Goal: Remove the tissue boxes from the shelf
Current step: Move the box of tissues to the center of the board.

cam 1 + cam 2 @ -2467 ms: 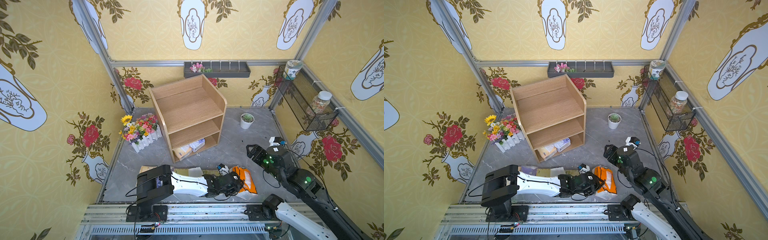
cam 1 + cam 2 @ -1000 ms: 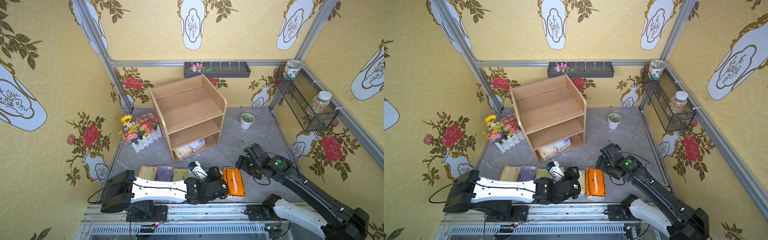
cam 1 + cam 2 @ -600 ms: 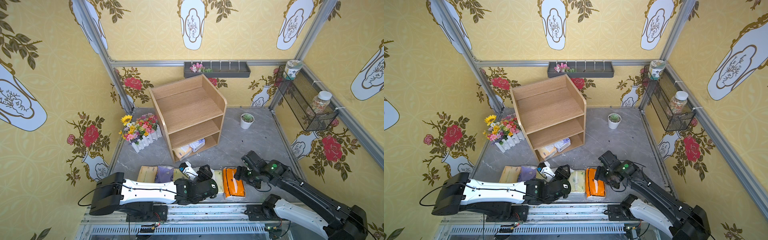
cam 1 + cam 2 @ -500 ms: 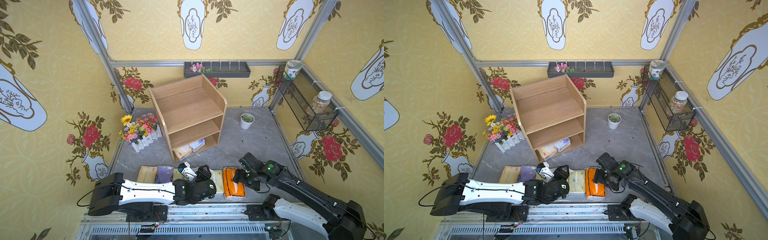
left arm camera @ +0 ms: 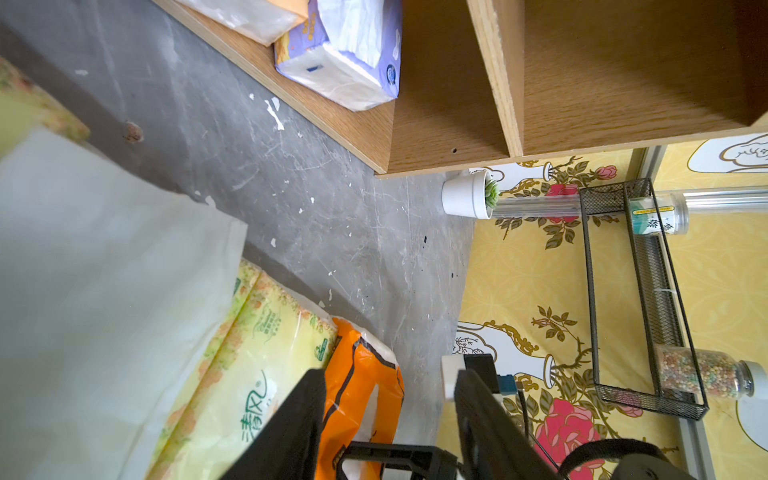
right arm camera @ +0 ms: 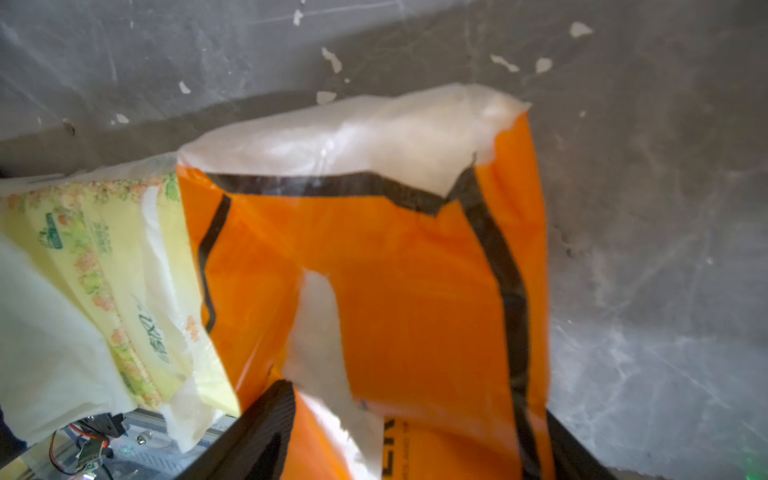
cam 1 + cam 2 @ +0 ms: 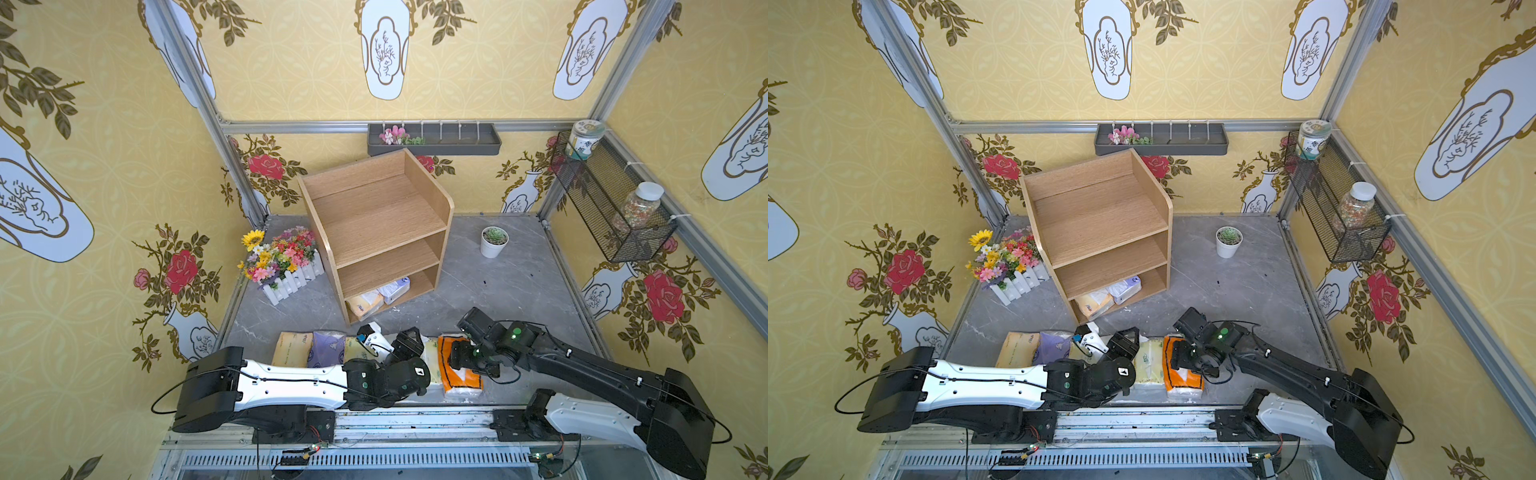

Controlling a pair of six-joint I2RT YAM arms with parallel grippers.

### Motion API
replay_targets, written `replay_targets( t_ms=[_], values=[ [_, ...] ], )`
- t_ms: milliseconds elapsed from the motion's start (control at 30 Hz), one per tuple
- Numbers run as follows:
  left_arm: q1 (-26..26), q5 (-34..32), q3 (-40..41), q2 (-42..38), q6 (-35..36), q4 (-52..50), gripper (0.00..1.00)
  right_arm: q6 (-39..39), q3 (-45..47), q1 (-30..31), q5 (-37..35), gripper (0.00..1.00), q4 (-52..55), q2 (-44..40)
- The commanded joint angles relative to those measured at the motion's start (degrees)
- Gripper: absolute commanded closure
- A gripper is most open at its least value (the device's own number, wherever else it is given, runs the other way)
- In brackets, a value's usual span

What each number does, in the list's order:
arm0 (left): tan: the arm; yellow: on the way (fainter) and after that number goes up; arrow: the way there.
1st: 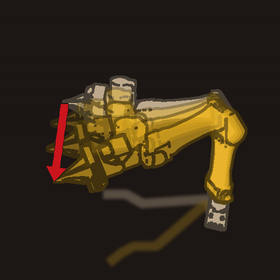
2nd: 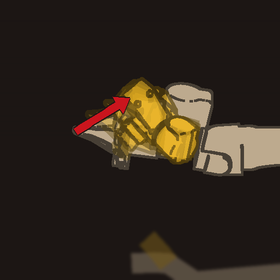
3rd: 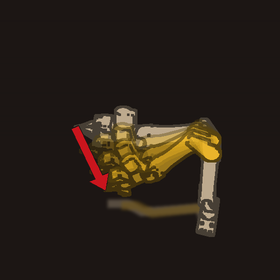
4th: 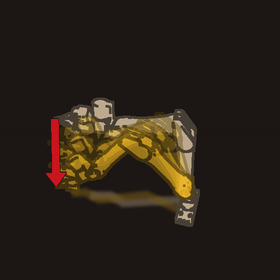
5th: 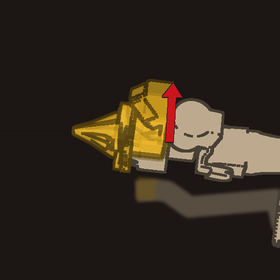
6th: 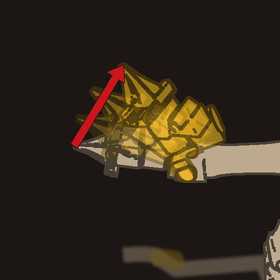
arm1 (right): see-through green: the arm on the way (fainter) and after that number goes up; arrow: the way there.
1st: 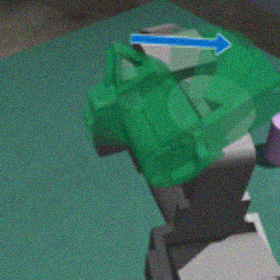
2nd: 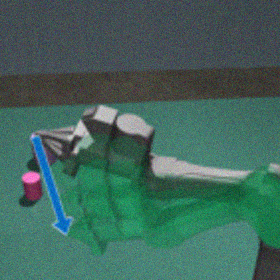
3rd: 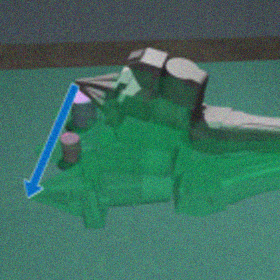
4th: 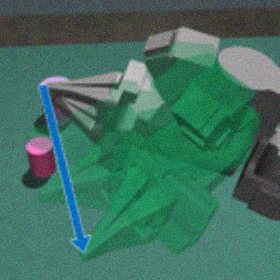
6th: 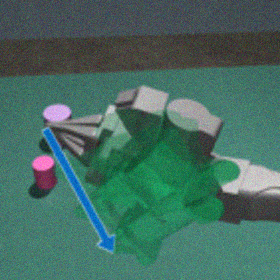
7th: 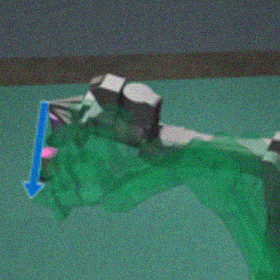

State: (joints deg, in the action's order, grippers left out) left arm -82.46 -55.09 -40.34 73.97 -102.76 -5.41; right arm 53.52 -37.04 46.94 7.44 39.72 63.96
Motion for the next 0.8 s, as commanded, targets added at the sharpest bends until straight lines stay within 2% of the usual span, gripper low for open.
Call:
replay_targets(
  t_ms=[0, 167, 400, 600, 767],
  values=[
    [0.02, -0.36, -0.12, 0.36, 1.11, 0.81, 0.44, -2.59, 0.07, 0.86, 1.36, 0.19, -7.4, 0.89],
    [0.25, -0.22, -0.02, 0.39, -0.05, -0.47, 0.44, -2.93, -0.58, 2.85, 1.35, 0.19, -10.17, 2.28],
    [1.42, -0.34, -1.36, -1.24, -11.52, -16.7, 0.42, 0.07, 0.77, 5.55, 3.86, 0.19, -17.82, 3.54],
    [1.6, -1.91, -1.09, -3.94, -15.31, -24.24, 0.41, 0.11, 0.42, 7.5, 4.52, 0.19, -21.31, 5.91],
    [1.68, -2.56, -0.71, -4.92, -17.57, -26.92, 0.41, 0.21, -1.2, 9.03, 0.27, 0.18, -19.02, 6.51]
  ],
)
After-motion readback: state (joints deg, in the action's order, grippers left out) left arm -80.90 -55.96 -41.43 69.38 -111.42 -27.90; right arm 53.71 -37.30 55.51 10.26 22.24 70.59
